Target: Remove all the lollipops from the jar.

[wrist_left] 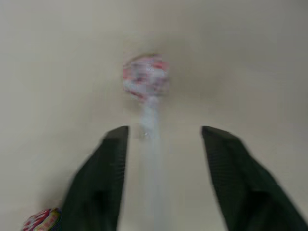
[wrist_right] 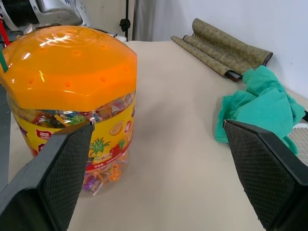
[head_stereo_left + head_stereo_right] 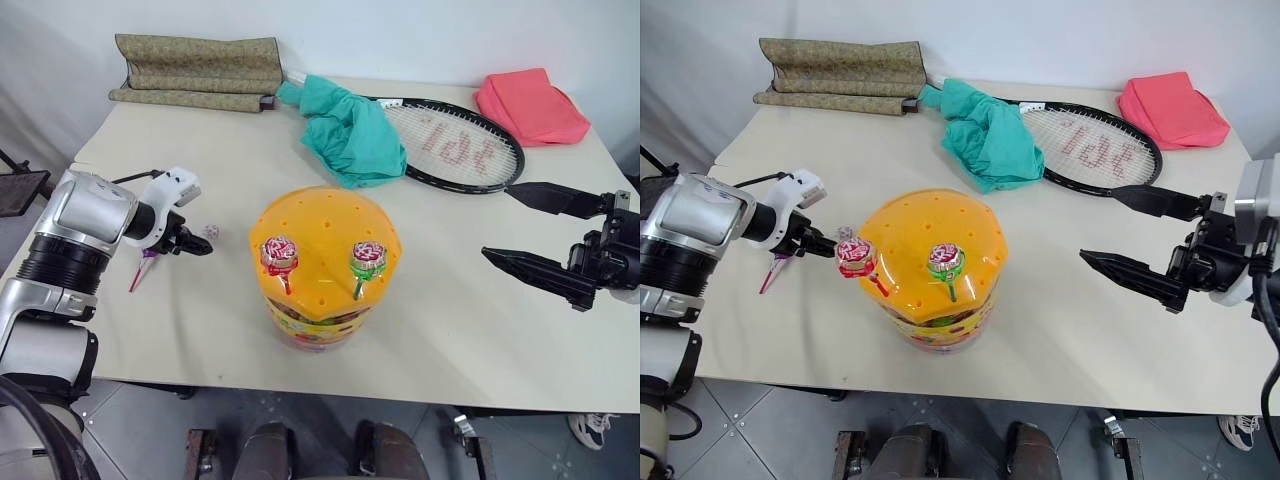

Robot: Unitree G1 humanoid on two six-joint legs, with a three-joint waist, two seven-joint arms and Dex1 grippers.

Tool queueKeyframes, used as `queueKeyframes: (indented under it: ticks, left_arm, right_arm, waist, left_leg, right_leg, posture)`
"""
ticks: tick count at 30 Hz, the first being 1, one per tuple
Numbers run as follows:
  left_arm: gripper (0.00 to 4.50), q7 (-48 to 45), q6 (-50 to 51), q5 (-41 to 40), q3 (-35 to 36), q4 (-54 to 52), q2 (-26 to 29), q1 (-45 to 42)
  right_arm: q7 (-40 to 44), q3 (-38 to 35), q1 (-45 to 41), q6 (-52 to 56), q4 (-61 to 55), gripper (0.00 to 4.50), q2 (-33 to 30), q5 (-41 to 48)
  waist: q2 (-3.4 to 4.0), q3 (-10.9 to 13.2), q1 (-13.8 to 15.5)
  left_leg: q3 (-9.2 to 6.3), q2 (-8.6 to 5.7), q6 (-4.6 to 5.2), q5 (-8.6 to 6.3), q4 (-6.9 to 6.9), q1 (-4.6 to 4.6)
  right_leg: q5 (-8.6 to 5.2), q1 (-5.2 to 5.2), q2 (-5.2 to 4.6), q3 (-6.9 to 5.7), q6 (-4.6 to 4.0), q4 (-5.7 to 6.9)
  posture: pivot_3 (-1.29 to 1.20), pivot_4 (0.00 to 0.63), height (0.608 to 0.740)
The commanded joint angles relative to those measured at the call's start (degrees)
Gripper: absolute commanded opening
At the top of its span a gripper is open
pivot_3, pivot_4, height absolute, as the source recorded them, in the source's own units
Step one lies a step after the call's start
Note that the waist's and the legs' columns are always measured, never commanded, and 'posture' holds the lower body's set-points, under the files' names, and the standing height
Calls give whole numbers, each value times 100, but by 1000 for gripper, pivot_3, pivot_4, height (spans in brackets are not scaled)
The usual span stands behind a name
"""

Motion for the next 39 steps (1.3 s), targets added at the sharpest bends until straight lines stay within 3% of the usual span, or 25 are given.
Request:
queueKeyframes:
  ticks: [1,4,12,17,19,24,34,39]
  left_arm:
    - [3709,-260,23,-138,185,-401,323,-193]
    - [4488,-402,27,-289,328,-582,496,-223]
    - [4488,-684,-411,-879,1118,-846,669,-177]
    - [4488,-1745,-2175,-2544,2954,-1745,138,670]
    - [4488,-2031,-2684,-2898,3234,-1765,-141,800]
    - [4488,-2559,-3055,-3456,3188,-1972,-487,969]
    - [4488,-2843,-2856,-4080,2549,-2650,-691,1154]
    - [4488,-2908,-3005,-4047,2198,-2841,-681,1327]
  right_arm:
    - [24,-374,23,-9,-62,4500,-121,49]
    - [27,-473,82,35,-101,4500,-137,77]
    - [130,-697,218,172,-162,4500,-202,189]
    - [754,-1008,515,314,-236,4500,-356,418]
    - [1091,-1159,685,338,-300,4500,-381,535]
    - [1700,-1308,851,385,-393,4500,-579,702]
    - [1739,-1067,462,88,-852,4500,-321,1411]
    - [1550,-939,562,28,-985,4500,-242,1277]
  waist:
    - [0,0,-8]
    - [0,0,-9]
    - [0,0,-2]
    - [1,0,0]
    - [0,0,8]
    - [0,0,1]
    - [0,0,2]
    - [0,0,6]
  left_leg:
    - [0,0,0,0,0,0]
    - [0,1,0,0,0,0]
    - [-1,2,0,0,0,0]
    - [-1,8,-1,-1,4,0]
    - [-6,9,-1,-3,16,-2]
    - [-4,6,1,-5,33,-2]
    - [-11,8,1,-6,40,-1]
    - [-10,7,1,-6,40,1]
  right_leg:
    - [0,0,0,0,0,0]
    - [0,0,0,0,0,0]
    - [0,0,0,0,0,0]
    - [-1,0,0,1,-1,1]
    - [-1,3,0,-3,-1,6]
    - [0,9,0,0,-1,12]
    - [0,12,0,2,-1,16]
    - [0,13,0,3,-1,16]
  posture:
    - [0,150,740]
    - [0,150,740]
    - [0,150,740]
    - [0,150,740]
    - [0,150,740]
    - [0,150,740]
    - [0,150,740]
    - [0,150,740]
